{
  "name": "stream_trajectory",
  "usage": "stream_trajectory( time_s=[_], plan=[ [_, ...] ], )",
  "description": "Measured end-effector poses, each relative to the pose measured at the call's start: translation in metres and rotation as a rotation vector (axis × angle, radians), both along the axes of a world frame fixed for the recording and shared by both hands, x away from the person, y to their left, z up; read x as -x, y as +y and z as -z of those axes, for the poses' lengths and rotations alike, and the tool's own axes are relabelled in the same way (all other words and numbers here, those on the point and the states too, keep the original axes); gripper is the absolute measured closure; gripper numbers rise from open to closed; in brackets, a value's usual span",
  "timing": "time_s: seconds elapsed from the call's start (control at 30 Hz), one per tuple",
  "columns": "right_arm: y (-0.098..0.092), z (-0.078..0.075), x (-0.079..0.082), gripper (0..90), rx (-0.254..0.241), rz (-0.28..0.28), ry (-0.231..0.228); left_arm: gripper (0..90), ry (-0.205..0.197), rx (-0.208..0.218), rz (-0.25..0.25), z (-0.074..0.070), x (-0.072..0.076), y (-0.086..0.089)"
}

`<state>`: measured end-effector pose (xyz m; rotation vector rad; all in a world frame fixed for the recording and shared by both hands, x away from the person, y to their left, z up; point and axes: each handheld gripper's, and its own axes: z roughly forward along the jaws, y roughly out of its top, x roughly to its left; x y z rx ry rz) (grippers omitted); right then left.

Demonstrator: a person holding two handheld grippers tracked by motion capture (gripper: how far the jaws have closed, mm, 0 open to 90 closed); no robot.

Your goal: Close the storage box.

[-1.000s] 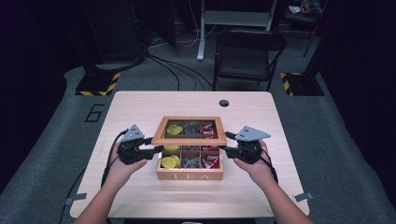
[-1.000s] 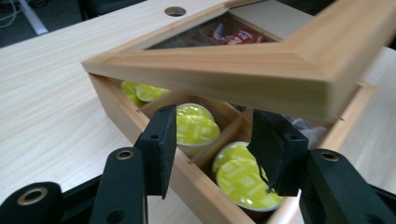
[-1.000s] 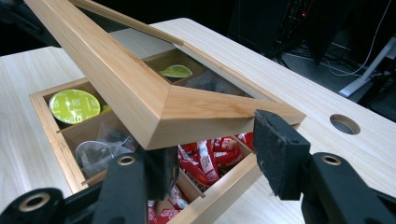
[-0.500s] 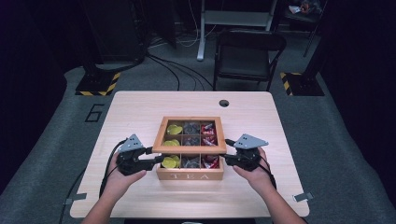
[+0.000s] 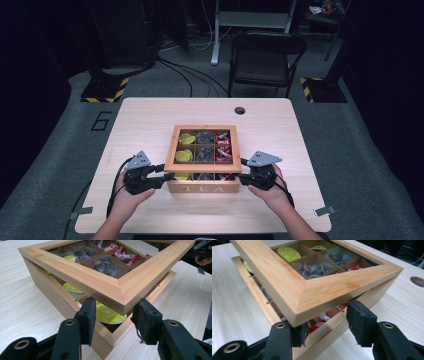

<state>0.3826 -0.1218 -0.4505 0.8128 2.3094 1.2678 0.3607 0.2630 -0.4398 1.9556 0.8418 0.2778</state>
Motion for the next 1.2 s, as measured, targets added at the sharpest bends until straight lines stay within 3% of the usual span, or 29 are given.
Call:
stream_trajectory(
  time_s=[0.2, 0.33, 0.67, 1.2],
  plan=[
    [0.001, 0.001, 0.006, 49.9, -0.004, -0.012, 0.011, 54.1, 0.000, 0.005, -0.003, 0.003, 0.002, 0.000],
    [-0.001, 0.003, 0.012, 48.7, -0.005, -0.022, 0.016, 54.1, 0.001, -0.013, 0.002, 0.006, 0.002, 0.000],
    [-0.009, 0.006, 0.024, 48.5, -0.074, 0.003, 0.041, 54.0, 0.016, -0.014, 0.003, 0.014, 0.004, -0.002],
    [-0.007, 0.011, 0.029, 49.1, -0.030, -0.001, 0.045, 53.2, 0.033, -0.021, -0.005, 0.020, 0.012, 0.000]
  ],
)
